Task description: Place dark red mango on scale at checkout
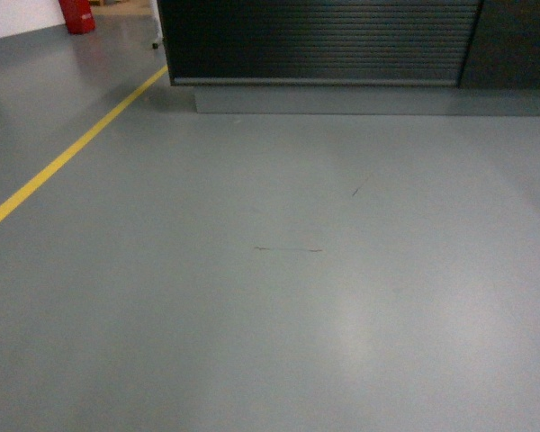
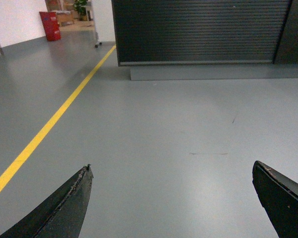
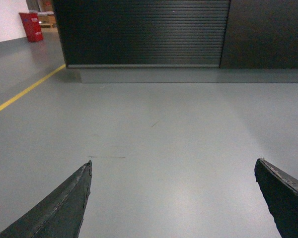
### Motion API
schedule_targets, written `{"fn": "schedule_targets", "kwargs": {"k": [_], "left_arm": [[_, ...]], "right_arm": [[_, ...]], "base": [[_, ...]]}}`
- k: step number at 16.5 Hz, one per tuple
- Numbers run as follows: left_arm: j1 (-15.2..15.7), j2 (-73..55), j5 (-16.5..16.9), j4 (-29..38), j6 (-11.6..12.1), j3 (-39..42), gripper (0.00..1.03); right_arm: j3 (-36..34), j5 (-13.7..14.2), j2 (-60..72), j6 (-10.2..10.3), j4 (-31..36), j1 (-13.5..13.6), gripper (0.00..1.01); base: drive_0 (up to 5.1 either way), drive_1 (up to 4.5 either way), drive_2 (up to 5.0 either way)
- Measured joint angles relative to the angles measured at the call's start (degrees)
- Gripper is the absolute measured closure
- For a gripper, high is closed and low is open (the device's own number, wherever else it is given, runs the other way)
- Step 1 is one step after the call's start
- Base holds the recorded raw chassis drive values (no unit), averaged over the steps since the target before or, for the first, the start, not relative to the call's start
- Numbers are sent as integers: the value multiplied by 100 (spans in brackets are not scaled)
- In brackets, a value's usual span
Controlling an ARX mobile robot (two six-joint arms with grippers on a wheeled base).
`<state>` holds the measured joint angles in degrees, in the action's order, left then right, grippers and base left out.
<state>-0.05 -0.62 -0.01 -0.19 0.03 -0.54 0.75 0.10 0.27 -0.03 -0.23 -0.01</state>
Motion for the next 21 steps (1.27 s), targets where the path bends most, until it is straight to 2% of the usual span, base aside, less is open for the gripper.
{"fn": "schedule_targets", "kwargs": {"k": [21], "left_arm": [[0,0,0,0,0,0,5]], "right_arm": [[0,0,0,-2,2,0,3]], "base": [[0,0,0]]}}
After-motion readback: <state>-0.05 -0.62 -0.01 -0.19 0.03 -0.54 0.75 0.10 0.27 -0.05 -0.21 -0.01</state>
